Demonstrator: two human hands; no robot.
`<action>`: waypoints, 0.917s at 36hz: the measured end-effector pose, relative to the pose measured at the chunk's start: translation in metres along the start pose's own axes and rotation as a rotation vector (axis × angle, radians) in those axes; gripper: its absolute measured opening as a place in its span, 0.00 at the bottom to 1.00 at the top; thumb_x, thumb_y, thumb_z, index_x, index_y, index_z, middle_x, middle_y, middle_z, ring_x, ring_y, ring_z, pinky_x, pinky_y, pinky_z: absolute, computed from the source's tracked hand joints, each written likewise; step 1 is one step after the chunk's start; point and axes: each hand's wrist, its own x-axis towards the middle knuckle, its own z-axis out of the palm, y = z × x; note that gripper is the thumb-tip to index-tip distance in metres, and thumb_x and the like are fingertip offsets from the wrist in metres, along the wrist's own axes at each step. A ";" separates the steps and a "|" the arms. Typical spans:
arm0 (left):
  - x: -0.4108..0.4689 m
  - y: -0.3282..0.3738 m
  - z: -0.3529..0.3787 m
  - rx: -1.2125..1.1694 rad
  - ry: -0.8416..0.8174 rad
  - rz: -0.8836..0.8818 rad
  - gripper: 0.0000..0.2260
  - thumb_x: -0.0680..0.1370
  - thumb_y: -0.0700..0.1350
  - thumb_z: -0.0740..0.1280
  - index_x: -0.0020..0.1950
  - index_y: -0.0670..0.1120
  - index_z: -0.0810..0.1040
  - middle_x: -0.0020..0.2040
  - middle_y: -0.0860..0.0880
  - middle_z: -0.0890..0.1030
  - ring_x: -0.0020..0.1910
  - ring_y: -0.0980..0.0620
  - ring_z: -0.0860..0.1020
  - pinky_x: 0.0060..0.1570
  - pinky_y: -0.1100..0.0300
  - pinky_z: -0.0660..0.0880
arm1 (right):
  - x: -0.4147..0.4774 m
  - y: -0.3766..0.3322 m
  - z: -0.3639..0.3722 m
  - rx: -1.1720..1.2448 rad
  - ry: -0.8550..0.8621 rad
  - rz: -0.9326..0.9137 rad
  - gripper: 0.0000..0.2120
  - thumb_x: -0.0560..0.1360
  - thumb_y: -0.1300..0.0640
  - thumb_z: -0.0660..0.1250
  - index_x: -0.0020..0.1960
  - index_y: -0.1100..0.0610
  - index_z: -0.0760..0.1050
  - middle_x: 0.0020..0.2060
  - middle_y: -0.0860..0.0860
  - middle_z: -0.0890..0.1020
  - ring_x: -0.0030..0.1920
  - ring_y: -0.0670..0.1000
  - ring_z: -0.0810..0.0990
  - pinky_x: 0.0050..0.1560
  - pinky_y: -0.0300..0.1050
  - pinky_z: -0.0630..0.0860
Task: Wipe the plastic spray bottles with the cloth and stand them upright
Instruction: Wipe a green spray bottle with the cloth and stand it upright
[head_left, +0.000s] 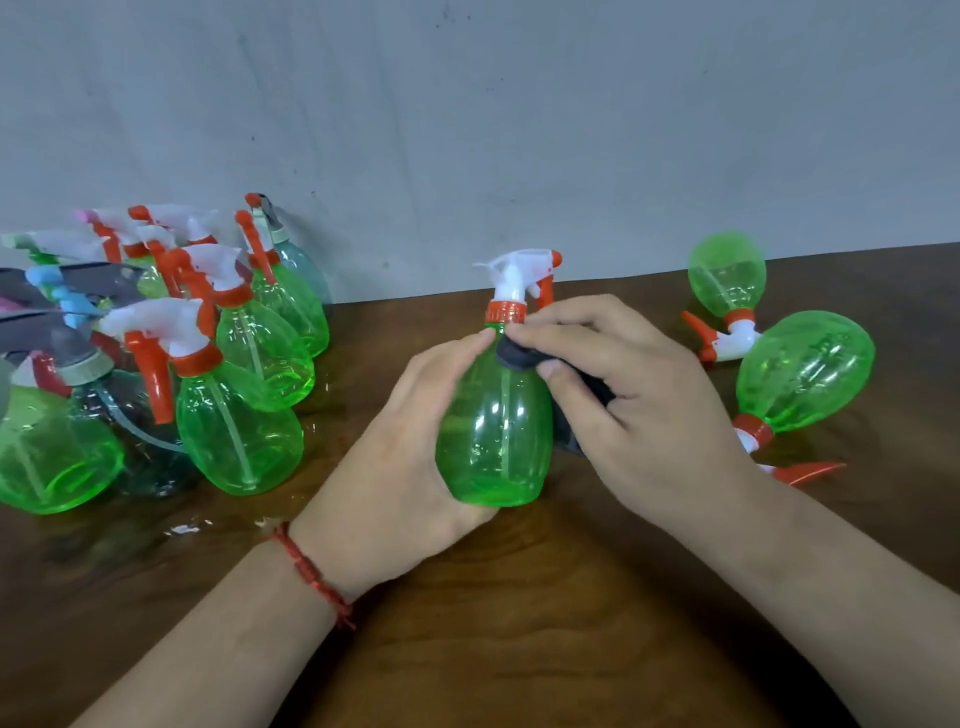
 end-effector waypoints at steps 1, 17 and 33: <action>0.000 0.000 0.000 -0.002 0.009 -0.009 0.49 0.68 0.42 0.85 0.84 0.43 0.63 0.77 0.48 0.70 0.78 0.51 0.70 0.76 0.63 0.66 | -0.001 -0.001 0.001 0.014 -0.018 -0.007 0.16 0.82 0.67 0.68 0.66 0.54 0.84 0.61 0.44 0.82 0.62 0.44 0.81 0.60 0.42 0.78; -0.002 -0.013 -0.012 -0.052 0.160 -0.280 0.49 0.66 0.51 0.81 0.83 0.62 0.61 0.73 0.54 0.75 0.70 0.55 0.77 0.71 0.56 0.75 | -0.009 -0.018 0.010 -0.193 -0.298 -0.253 0.17 0.84 0.58 0.62 0.67 0.47 0.83 0.61 0.46 0.77 0.58 0.49 0.77 0.56 0.37 0.74; -0.001 0.007 0.006 0.027 0.000 0.024 0.48 0.71 0.45 0.85 0.84 0.43 0.62 0.79 0.48 0.69 0.80 0.51 0.68 0.79 0.60 0.65 | 0.002 -0.006 0.000 0.091 0.187 0.079 0.16 0.80 0.68 0.72 0.62 0.52 0.86 0.57 0.43 0.86 0.61 0.44 0.83 0.63 0.39 0.78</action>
